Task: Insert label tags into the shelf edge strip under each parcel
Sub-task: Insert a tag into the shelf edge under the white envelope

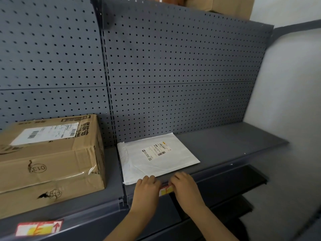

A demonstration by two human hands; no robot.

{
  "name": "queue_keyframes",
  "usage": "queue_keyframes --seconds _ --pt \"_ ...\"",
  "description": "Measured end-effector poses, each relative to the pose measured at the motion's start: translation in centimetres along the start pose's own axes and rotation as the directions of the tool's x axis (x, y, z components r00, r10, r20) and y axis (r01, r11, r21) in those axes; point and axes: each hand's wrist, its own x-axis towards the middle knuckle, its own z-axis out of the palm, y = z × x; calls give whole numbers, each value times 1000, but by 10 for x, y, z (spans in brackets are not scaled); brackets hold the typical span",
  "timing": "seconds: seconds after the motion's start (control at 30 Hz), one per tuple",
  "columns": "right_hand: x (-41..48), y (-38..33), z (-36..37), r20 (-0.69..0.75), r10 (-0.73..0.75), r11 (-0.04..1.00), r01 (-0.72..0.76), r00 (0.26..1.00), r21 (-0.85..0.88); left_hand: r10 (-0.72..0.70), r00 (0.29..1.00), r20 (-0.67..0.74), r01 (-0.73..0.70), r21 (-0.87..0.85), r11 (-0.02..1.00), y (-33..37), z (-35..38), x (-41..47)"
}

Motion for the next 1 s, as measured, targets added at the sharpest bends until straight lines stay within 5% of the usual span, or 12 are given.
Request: queue_keyframes --seconds 0.6,1.0 --pt "-17 -26 8 -71 84 994 -78 994 82 20 998 -65 -29 -133 991 -2 -19 -28" --pt "-5 -190 38 -75 -170 903 186 983 388 -372 921 -112 366 -73 928 -132 -79 -144"
